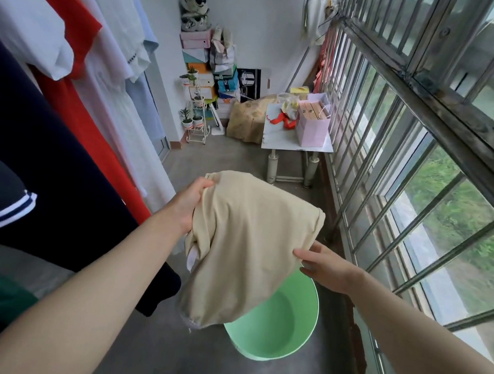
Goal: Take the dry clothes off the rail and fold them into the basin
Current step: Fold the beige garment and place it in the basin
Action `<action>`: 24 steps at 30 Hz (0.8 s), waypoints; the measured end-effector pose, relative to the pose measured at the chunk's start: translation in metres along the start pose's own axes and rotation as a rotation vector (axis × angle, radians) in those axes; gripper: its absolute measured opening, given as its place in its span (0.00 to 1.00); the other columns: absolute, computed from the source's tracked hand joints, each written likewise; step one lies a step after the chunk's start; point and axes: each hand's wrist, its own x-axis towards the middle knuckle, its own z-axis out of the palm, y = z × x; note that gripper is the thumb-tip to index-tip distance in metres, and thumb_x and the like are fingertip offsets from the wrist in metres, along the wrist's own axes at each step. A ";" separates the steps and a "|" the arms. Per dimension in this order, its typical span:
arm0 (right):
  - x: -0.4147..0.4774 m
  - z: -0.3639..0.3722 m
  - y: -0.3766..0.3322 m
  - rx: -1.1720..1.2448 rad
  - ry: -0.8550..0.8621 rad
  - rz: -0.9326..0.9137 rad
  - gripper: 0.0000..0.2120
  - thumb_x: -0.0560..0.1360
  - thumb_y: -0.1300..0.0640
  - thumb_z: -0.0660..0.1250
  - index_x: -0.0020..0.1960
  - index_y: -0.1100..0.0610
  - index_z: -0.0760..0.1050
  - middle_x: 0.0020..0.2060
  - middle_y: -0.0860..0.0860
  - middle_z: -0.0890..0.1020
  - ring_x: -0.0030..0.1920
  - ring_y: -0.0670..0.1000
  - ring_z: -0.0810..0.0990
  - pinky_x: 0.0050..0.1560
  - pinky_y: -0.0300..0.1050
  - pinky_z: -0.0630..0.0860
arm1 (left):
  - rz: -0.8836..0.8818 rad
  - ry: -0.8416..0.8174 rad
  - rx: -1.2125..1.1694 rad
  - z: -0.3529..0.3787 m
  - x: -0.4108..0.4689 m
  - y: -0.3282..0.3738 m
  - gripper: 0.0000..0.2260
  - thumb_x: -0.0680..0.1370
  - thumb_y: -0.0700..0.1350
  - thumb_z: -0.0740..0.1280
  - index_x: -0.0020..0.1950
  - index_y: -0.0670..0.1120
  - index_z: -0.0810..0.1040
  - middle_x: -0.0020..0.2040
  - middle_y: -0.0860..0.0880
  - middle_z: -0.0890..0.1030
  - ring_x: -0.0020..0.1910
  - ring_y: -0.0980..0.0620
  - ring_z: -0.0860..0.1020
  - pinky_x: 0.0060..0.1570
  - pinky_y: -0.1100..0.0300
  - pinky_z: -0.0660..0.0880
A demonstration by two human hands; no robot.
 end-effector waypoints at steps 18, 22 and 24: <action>0.004 0.035 -0.041 0.034 0.343 -0.171 0.15 0.77 0.53 0.66 0.57 0.62 0.77 0.46 0.54 0.84 0.44 0.51 0.83 0.43 0.44 0.80 | -0.088 0.068 -0.118 -0.032 -0.005 0.007 0.14 0.82 0.46 0.56 0.45 0.40 0.76 0.34 0.45 0.83 0.44 0.48 0.81 0.40 0.54 0.74; 0.003 0.038 -0.063 0.118 0.375 -0.037 0.11 0.78 0.50 0.64 0.51 0.58 0.76 0.45 0.55 0.82 0.43 0.53 0.81 0.43 0.47 0.77 | -0.045 -0.110 -0.269 -0.037 -0.011 0.001 0.28 0.77 0.65 0.53 0.57 0.43 0.76 0.53 0.43 0.82 0.53 0.45 0.79 0.47 0.50 0.74; 0.001 0.040 -0.069 0.130 0.373 0.010 0.09 0.78 0.50 0.64 0.51 0.56 0.75 0.45 0.55 0.82 0.43 0.54 0.80 0.42 0.48 0.77 | -0.093 -0.157 -0.156 -0.033 -0.017 -0.024 0.22 0.72 0.57 0.67 0.58 0.43 0.77 0.50 0.43 0.84 0.48 0.46 0.83 0.43 0.53 0.79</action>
